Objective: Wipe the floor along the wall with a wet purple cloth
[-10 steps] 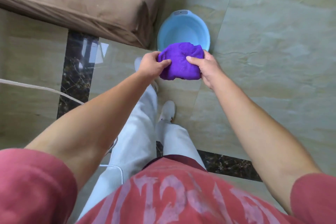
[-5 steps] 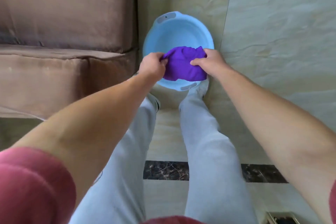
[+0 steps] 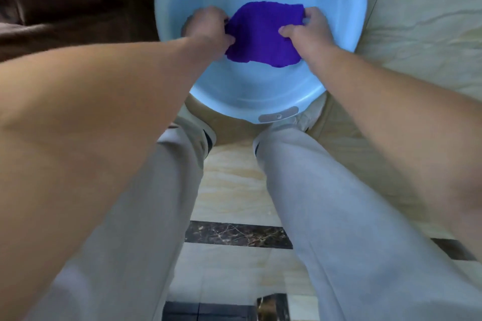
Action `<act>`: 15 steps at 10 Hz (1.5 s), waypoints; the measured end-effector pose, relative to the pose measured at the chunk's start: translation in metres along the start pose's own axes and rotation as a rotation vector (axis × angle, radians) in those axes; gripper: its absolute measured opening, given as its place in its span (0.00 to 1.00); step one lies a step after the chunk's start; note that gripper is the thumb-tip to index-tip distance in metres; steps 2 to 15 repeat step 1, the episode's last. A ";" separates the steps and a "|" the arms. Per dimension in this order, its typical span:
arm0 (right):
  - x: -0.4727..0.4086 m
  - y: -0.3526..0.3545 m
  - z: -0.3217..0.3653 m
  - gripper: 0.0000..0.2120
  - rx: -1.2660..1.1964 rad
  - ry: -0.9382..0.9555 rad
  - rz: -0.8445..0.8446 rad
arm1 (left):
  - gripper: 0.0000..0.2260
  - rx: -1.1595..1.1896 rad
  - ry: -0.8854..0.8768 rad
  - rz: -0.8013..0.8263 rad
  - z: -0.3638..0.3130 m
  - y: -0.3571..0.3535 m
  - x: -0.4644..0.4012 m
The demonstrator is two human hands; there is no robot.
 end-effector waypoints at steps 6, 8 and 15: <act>0.030 0.017 0.013 0.42 -0.019 0.006 -0.044 | 0.22 -0.079 -0.023 0.054 -0.013 0.014 0.029; 0.030 0.017 0.013 0.42 -0.019 0.006 -0.044 | 0.22 -0.079 -0.023 0.054 -0.013 0.014 0.029; 0.030 0.017 0.013 0.42 -0.019 0.006 -0.044 | 0.22 -0.079 -0.023 0.054 -0.013 0.014 0.029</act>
Point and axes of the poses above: each hand's wrist, its own x-axis away from the middle knuckle, its own y-axis out of the back of the hand, z = x × y, the point moved 7 cm from there along -x, towards the middle knuckle, and after that the axes turned 8 degrees about x, right-handed, at the moved point
